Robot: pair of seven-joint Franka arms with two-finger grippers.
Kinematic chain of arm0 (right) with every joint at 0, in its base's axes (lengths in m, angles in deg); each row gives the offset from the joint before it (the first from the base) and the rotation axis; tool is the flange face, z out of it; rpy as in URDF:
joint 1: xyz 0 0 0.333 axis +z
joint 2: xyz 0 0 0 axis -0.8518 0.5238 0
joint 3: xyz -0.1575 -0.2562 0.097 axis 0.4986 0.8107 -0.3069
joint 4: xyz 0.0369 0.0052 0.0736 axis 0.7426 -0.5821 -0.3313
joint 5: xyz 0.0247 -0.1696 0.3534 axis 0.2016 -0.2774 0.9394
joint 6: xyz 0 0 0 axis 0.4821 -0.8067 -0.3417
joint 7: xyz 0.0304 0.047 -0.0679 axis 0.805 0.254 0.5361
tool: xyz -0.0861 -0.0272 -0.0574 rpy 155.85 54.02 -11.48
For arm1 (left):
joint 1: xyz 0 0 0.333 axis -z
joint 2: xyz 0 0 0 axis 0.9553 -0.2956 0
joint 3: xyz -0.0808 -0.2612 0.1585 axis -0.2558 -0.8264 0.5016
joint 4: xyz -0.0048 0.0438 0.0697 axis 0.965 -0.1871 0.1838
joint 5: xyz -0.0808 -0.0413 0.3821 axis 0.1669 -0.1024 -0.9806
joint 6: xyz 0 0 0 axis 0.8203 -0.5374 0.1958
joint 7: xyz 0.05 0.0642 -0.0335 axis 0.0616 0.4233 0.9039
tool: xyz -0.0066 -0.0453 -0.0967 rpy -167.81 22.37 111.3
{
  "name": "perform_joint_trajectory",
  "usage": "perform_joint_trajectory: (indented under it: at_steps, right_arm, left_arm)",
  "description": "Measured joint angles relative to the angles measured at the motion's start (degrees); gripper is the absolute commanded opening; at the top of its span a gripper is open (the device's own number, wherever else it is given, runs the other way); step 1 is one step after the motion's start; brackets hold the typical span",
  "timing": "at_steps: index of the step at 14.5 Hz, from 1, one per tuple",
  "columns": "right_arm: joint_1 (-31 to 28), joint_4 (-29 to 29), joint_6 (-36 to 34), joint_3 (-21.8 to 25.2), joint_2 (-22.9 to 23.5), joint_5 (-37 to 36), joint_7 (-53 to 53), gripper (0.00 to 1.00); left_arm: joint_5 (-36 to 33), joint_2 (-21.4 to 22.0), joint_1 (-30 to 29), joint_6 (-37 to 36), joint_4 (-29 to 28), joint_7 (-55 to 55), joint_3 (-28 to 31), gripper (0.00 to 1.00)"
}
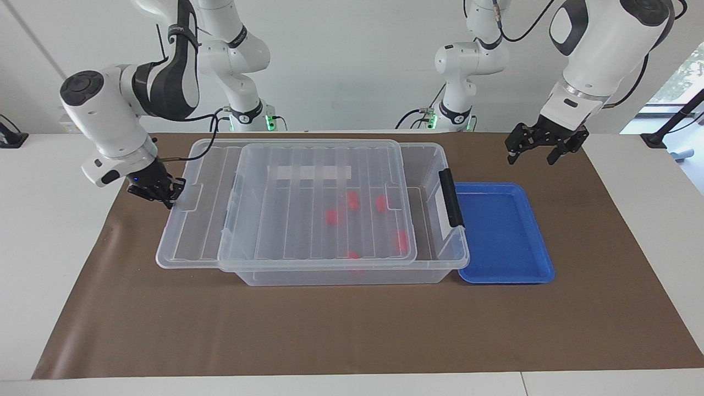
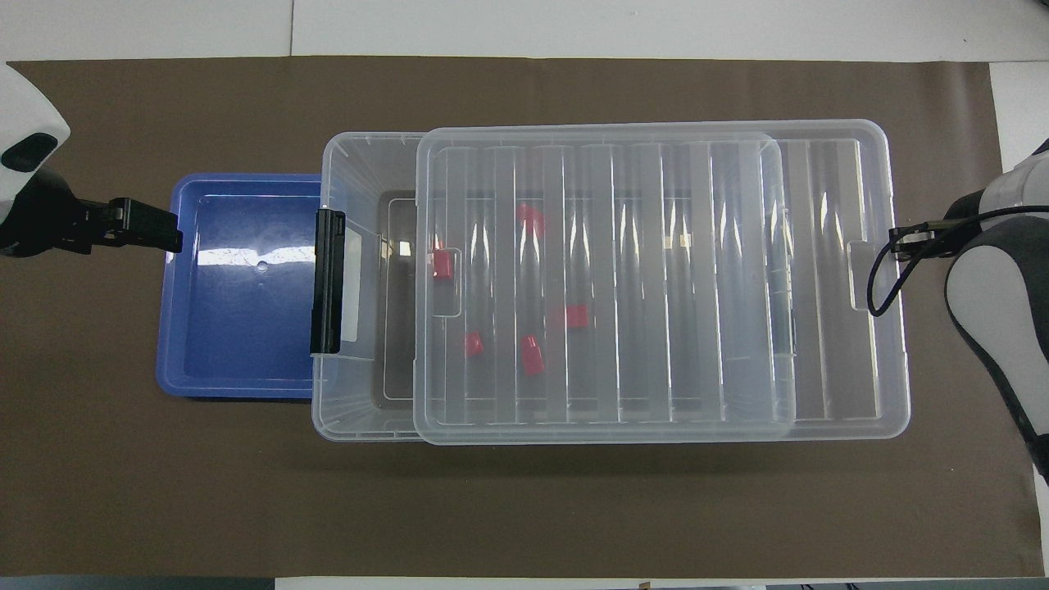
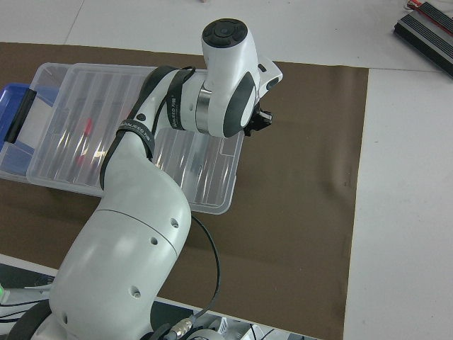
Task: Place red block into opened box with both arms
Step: 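Slide the clear lid back closed with the right gripper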
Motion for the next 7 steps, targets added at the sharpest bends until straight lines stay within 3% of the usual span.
perform_joint_trajectory:
  at_steps: [7]
  right_arm:
    - [5.3,0.0,0.0,-0.3,0.0,0.0,-8.8,0.0]
  left_arm:
    - [0.0,0.0,0.0,-0.9,0.1,-0.6,0.1,1.0]
